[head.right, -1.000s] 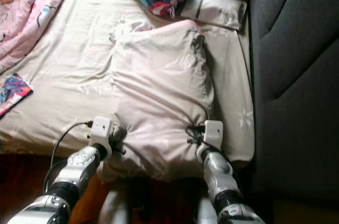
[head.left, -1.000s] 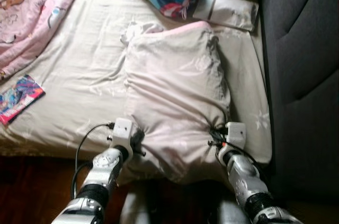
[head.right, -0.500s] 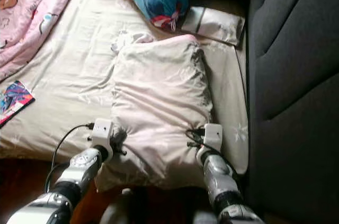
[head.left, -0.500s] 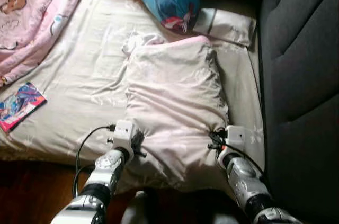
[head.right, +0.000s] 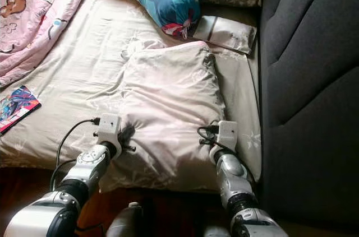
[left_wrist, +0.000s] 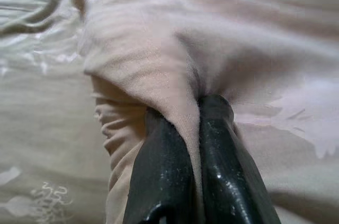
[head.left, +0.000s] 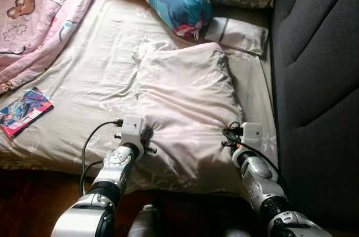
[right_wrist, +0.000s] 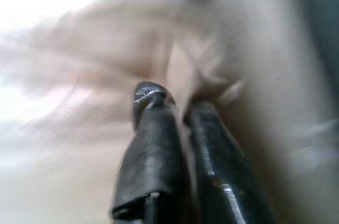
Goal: Clean up the room
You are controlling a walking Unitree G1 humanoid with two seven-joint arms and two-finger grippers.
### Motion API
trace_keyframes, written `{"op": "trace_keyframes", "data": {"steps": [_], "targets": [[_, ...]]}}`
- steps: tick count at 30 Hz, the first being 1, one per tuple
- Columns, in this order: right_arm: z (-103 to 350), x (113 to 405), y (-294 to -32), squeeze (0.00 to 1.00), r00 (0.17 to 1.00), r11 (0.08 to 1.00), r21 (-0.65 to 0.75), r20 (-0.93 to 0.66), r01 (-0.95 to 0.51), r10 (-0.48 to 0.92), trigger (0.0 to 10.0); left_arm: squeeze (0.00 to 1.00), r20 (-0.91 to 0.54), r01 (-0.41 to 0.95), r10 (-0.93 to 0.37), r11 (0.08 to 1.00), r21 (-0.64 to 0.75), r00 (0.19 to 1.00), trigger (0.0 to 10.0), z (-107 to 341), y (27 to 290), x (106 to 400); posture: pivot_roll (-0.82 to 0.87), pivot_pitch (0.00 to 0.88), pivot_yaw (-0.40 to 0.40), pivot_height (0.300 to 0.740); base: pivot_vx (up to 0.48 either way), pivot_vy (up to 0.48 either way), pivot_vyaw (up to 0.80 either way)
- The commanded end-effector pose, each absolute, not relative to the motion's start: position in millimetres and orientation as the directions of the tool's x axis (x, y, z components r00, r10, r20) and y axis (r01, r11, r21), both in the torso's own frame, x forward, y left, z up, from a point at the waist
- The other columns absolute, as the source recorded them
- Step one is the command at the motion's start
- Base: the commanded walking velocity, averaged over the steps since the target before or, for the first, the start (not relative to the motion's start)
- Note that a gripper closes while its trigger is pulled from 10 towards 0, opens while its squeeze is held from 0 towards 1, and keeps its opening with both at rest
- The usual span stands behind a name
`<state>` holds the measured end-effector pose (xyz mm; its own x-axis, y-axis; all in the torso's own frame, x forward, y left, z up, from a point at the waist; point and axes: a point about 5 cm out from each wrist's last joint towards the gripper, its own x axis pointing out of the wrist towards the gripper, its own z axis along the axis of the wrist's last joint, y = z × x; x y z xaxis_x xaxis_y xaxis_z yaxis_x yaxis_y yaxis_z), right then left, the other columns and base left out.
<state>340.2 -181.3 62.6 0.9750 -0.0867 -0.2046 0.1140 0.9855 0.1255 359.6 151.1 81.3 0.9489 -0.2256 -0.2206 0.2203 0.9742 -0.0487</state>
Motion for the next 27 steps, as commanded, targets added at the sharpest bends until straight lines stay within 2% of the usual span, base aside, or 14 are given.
{"op": "trace_keyframes", "data": {"steps": [1, 6, 11, 15, 17, 22, 24, 27], "targets": [[83.1, 344.1, -206.8, 0.0, 0.974, 0.968, 0.123, -0.096, 0.219, -0.208, 10.0, 0.0, -0.143, 0.2, -0.208, 0.977, -0.07, 0.968, 10.0, 101.0, 159.0, 369.5, -0.13, 0.158, 0.051, 0.74, 0.0, 0.0, 0.0], [106.4, 338.1, -241.9, 0.0, 0.922, 0.921, 0.097, 0.057, 0.377, -0.383, 10.0, 0.0, -0.085, 0.245, -0.257, 0.96, -0.133, 0.963, 10.0, 127.2, 143.6, 384.8, -0.15, 0.154, 0.059, 0.74, 0.0, 0.0, 0.0], [109.6, 330.3, -255.0, 0.0, 0.899, 0.901, 0.098, 0.083, 0.422, -0.43, 10.0, 0.0, -0.066, 0.314, -0.325, 0.939, -0.139, 0.943, 10.0, 138.7, 129.2, 390.2, -0.16, 0.153, 0.065, 0.74, 0.0, 0.0, 0.0], [89.0, 326.6, -242.5, 0.0, 0.95, 0.942, 0.126, -0.018, 0.31, -0.311, 10.0, 0.0, -0.075, 0.337, -0.349, 0.931, -0.136, 0.934, 10.0, 137.3, 122.3, 389.7, -0.17, 0.156, 0.069, 0.74, 0.0, 0.0, 0.0], [72.9, 325.2, -226.2, 0.0, 0.973, 0.964, 0.153, -0.11, 0.218, -0.203, 10.0, 0.0, -0.096, 0.324, -0.338, 0.937, -0.13, 0.936, 10.0, 131.0, 125.9, 387.3, -0.17, 0.161, 0.07, 0.74, 0.0, 0.0, 0.0], [52.2, 320.8, -198.1, 0.0, 0.973, 0.988, 0.135, -0.225, 0.077, -0.045, 10.0, 0.0, -0.142, 0.289, -0.304, 0.95, -0.117, 0.942, 10.0, 115.9, 139.5, 380.7, -0.15, 0.168, 0.07, 0.74, 0.0, 0.0, 0.0], [50.3, 320.4, -194.2, 0.0, 0.971, 0.987, 0.15, -0.239, 0.058, -0.02, 10.0, 0.0, -0.155, 0.274, -0.289, 0.955, -0.111, 0.945, 10.0, 112.2, 143.7, 379.0, -0.15, 0.169, 0.071, 0.74, 0.0, 0.0, 0.0], [42.2, 318.2, -180.9, 0.0, 0.95, 0.987, 0.155, -0.301, -0.034, 0.079, 10.0, 0.0, -0.214, 0.204, -0.216, 0.976, -0.077, 0.953, 10.0, 97.3, 160.4, 371.8, -0.14, 0.174, 0.068, 0.74, 0.0, 0.0, 0.0]]}}
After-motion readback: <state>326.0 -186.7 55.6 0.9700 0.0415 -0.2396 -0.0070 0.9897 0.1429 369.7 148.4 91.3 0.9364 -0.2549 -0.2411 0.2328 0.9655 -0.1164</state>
